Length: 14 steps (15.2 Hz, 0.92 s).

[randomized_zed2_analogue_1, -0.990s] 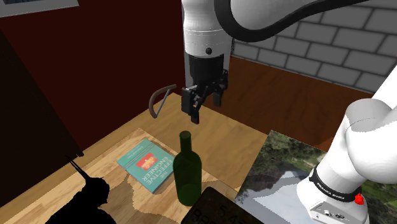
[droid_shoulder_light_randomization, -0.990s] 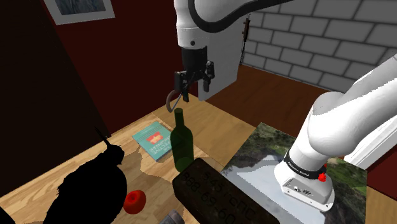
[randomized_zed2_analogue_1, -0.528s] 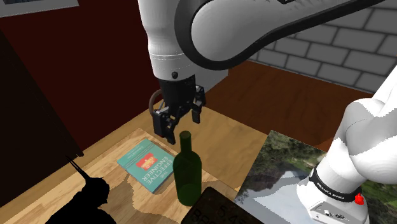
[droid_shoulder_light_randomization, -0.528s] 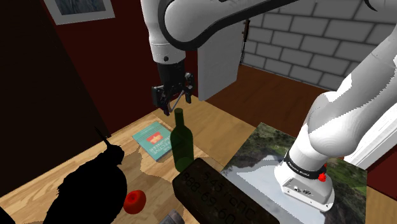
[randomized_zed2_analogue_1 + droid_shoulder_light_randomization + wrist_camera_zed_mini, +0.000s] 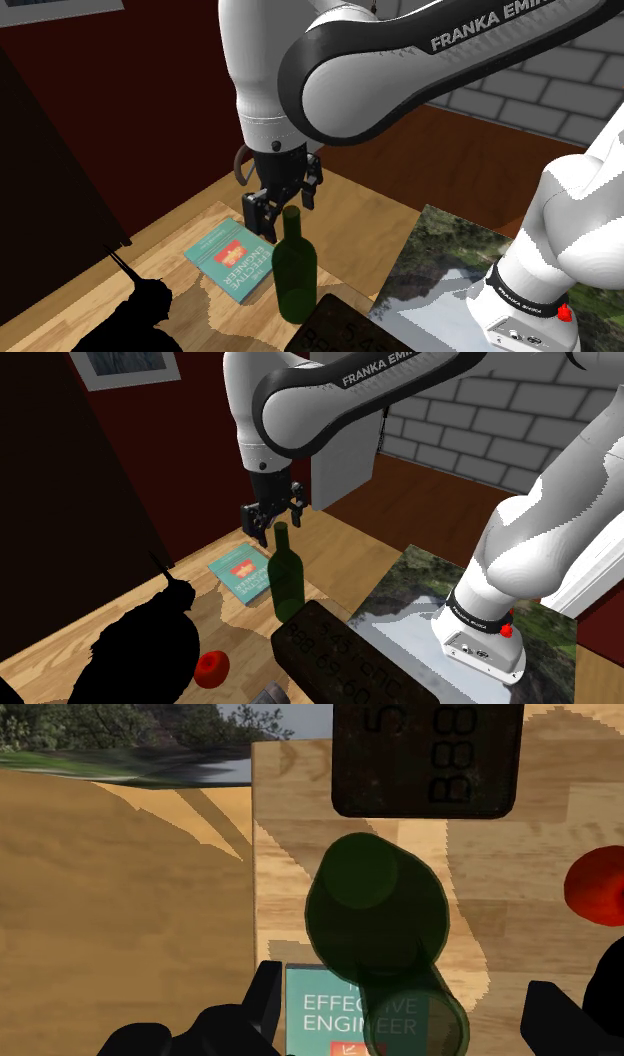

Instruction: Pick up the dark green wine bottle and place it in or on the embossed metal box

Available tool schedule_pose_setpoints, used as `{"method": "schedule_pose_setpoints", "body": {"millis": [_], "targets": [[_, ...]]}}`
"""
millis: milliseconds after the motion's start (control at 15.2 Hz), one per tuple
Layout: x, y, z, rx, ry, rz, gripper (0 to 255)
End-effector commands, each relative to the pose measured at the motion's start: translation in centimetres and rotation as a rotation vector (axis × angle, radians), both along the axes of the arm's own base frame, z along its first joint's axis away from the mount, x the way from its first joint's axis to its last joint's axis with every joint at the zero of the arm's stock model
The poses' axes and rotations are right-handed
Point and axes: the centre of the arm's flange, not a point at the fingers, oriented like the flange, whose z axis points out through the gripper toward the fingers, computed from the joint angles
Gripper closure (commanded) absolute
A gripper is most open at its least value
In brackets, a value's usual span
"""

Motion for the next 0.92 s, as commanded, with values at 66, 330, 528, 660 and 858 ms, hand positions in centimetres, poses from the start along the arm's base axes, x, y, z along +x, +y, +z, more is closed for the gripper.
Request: {"method": "schedule_pose_setpoints", "body": {"millis": [66,330,528,660,858], "targets": [[0.02,0.0,-0.09,0.0,0.0,0.0,0],[0.02,0.0,-0.09,0.0,0.0,0.0,0],[0.02,0.0,-0.09,0.0,0.0,0.0,255],[0.01,0.01,-0.09,0.0,0.0,0.0,255],[0.02,0.01,-0.08,0.0,0.0,0.0,255]]}}
